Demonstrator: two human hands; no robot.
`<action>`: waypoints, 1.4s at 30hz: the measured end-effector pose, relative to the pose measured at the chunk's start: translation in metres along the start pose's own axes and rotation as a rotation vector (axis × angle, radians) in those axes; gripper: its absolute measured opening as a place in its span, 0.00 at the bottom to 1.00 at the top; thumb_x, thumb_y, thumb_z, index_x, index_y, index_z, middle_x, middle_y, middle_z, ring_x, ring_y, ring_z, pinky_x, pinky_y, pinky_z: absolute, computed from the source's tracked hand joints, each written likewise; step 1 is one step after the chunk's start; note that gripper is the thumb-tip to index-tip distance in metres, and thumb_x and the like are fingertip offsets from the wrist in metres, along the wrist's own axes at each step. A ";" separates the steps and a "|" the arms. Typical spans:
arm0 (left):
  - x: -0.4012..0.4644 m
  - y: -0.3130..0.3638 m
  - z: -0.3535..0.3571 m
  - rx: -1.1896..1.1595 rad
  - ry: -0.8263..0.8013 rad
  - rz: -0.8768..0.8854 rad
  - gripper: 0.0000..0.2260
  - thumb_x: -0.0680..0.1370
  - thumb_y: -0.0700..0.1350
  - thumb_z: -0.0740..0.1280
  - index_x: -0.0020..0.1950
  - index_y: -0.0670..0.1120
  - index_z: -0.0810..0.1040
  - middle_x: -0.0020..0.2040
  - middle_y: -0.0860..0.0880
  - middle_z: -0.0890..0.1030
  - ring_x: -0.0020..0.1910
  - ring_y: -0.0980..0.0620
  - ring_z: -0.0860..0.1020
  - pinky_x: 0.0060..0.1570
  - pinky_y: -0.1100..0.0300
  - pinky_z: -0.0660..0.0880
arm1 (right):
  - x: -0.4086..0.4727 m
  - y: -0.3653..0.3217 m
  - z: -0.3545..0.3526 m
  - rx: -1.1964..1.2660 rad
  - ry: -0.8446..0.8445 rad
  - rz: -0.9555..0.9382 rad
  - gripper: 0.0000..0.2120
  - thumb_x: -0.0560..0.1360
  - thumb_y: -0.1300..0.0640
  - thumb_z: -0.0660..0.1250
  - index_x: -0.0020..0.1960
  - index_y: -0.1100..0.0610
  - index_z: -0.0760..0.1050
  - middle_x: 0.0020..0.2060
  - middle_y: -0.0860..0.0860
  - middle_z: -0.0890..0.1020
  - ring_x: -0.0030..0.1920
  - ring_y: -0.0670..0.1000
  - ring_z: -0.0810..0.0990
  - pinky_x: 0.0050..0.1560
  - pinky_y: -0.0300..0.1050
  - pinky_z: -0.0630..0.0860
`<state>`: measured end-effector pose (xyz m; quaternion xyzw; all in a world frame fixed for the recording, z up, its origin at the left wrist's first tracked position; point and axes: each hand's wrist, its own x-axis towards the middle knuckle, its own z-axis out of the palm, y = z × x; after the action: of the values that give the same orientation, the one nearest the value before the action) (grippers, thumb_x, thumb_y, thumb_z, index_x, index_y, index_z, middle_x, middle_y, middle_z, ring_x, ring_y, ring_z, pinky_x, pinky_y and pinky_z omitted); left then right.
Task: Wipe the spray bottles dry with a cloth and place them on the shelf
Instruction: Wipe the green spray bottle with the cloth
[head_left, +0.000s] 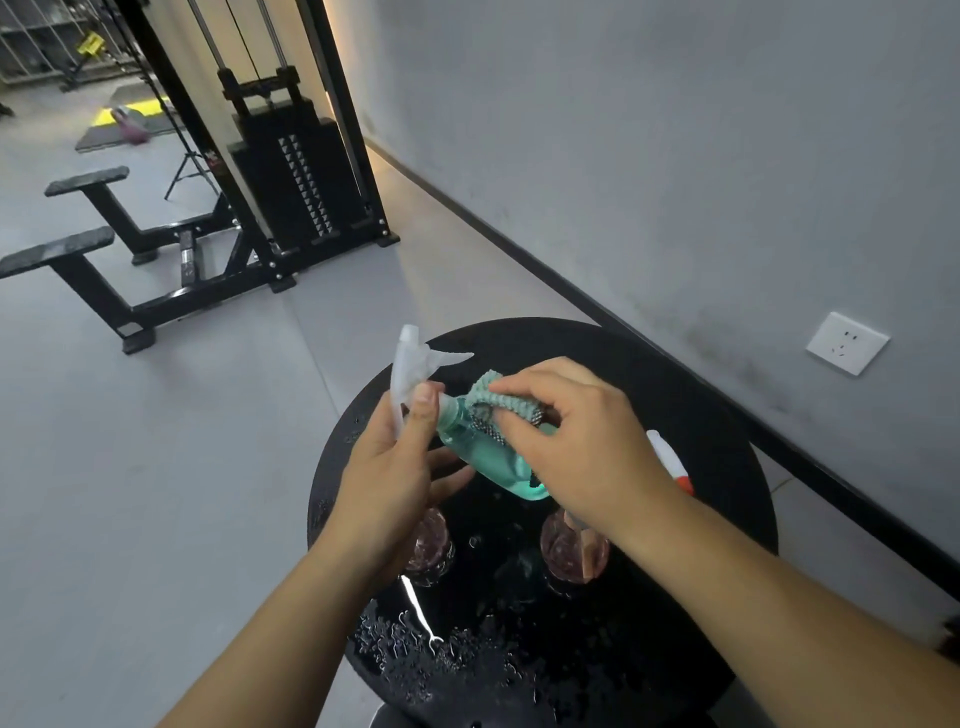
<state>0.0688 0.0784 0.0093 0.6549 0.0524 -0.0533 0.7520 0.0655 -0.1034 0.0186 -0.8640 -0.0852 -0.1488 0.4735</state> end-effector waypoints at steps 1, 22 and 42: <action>0.000 0.000 0.001 0.012 -0.006 0.011 0.16 0.83 0.60 0.64 0.64 0.52 0.80 0.57 0.50 0.87 0.53 0.46 0.89 0.51 0.52 0.85 | 0.000 -0.001 0.002 -0.019 -0.022 -0.005 0.11 0.78 0.57 0.72 0.60 0.49 0.84 0.53 0.40 0.79 0.54 0.38 0.78 0.50 0.25 0.73; -0.003 0.001 0.002 0.176 -0.074 0.095 0.19 0.82 0.62 0.63 0.65 0.53 0.79 0.60 0.50 0.87 0.60 0.48 0.87 0.58 0.44 0.85 | 0.000 0.005 -0.010 0.014 -0.040 0.090 0.11 0.80 0.53 0.70 0.61 0.47 0.83 0.53 0.39 0.80 0.54 0.36 0.78 0.49 0.27 0.76; -0.001 0.004 0.004 0.016 0.065 0.115 0.19 0.80 0.62 0.64 0.64 0.51 0.80 0.55 0.53 0.87 0.55 0.46 0.88 0.54 0.46 0.85 | 0.004 0.021 -0.019 -0.038 0.037 0.194 0.08 0.79 0.54 0.70 0.56 0.46 0.83 0.51 0.41 0.80 0.50 0.40 0.80 0.45 0.31 0.78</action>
<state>0.0685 0.0750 0.0140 0.6640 0.0386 0.0110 0.7466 0.0720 -0.1307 0.0125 -0.8742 0.0105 -0.1197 0.4705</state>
